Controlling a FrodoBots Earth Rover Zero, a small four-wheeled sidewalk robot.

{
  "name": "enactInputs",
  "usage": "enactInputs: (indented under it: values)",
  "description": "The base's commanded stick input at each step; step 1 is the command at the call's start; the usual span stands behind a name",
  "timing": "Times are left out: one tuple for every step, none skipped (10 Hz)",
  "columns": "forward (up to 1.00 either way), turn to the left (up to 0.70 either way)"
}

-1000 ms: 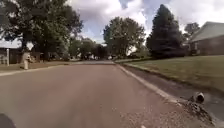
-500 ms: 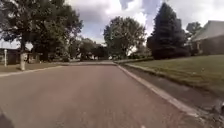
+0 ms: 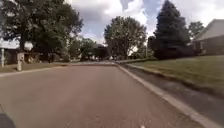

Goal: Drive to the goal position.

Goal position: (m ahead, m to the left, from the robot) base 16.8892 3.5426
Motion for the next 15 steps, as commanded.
enactInputs:
  values:
    - [1.0,0.0]
    - [1.0,0.0]
    - [1.0,0.0]
    - [1.0,0.0]
    - [1.0,0.0]
    - [1.0,0.0]
    - [1.0,0.0]
    - [1.0,0.0]
    - [1.0,0.0]
    - [1.0,0.0]
    - [1.0,0.0]
    - [1.0,0.0]
    - [1.0,0.0]
    - [1.0,0.0]
    - [1.0,0.0]
